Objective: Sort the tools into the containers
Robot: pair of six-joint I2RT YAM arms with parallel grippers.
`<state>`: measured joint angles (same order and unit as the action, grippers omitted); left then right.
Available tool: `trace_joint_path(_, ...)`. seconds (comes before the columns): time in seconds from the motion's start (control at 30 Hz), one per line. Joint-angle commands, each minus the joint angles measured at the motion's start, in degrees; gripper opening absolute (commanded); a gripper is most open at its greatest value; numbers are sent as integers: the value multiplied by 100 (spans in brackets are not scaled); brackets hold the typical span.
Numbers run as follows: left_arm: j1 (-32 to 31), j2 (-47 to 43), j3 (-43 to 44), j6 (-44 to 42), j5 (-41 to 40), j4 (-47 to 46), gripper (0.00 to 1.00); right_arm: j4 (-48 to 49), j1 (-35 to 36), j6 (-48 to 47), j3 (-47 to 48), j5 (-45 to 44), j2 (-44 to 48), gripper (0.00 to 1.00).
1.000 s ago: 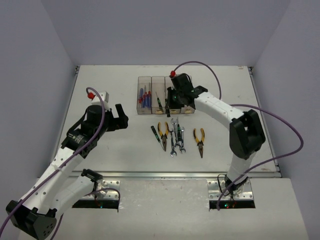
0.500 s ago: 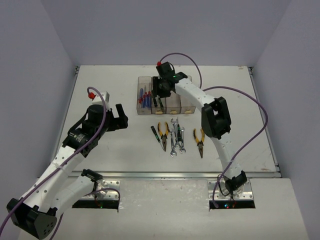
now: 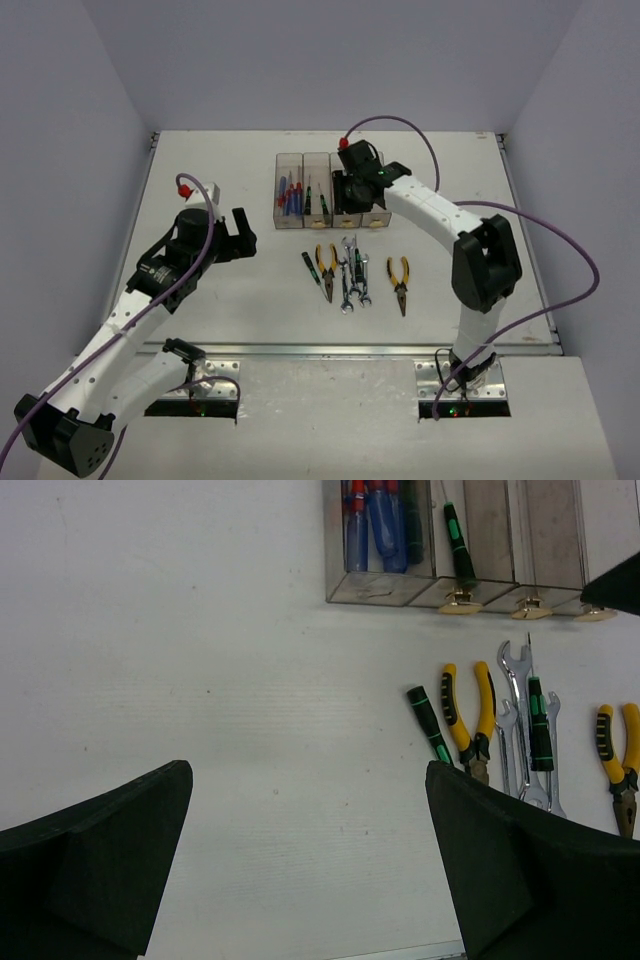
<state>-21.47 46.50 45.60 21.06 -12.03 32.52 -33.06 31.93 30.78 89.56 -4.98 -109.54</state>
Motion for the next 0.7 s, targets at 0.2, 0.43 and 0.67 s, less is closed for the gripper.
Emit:
trace_joint_path(0.2, -32, -9, 10, -49, 8, -185, 100, 949, 178, 315, -2412, -628, 1022, 32)
trace_joint_path(0.43, -32, -27, 2, -49, -8, -185, 100, 1030, 200, 324, -2516, -596, 608, 28)
trace_joint_path(0.67, -32, -6, 1, -49, 8, -185, 100, 1148, 235, 388, -2529, -423, 382, 26)
